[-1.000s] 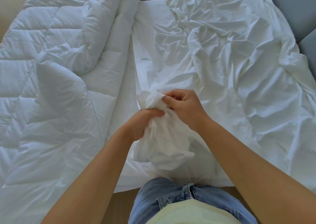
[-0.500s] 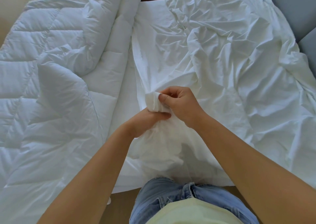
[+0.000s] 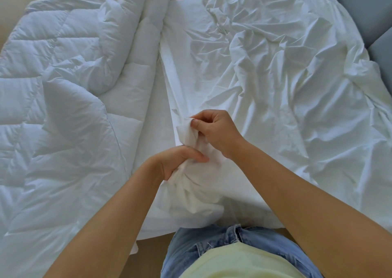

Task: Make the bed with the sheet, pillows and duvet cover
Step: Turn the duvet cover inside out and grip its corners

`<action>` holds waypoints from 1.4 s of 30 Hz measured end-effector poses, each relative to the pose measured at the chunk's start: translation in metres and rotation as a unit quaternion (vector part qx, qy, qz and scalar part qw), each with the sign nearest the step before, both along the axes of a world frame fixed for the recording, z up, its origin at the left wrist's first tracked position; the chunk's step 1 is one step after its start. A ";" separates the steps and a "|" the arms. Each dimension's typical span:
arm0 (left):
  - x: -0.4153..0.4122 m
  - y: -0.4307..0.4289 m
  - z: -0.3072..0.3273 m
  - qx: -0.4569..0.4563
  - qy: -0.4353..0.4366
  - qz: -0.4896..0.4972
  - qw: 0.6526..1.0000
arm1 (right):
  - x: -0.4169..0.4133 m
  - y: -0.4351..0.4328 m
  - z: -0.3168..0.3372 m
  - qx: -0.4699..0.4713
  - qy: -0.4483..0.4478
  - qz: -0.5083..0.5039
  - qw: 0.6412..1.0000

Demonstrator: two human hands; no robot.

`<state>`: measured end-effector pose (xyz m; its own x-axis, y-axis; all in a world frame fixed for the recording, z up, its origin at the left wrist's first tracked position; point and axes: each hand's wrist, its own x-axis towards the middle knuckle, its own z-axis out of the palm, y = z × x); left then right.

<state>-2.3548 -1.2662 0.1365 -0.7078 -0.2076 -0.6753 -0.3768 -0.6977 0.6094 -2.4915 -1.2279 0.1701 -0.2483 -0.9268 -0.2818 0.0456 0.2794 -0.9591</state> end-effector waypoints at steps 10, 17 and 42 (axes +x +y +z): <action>-0.001 -0.008 -0.007 0.023 0.033 0.124 0.992 | -0.042 0.069 -0.063 0.157 0.053 0.120 0.979; -0.013 -0.008 -0.002 -0.017 -0.030 0.100 0.994 | -0.033 0.064 -0.057 0.062 0.087 0.041 0.993; -0.003 -0.015 0.020 -0.024 0.084 0.136 0.987 | -0.025 0.049 -0.039 0.020 0.091 0.076 0.993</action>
<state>-2.3581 -1.2814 0.1569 -0.7225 -0.4337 -0.5384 -0.0712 -0.7280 0.6819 -2.5167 -1.1784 0.1315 -0.1570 -0.9463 -0.2825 -0.1722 0.3079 -0.9357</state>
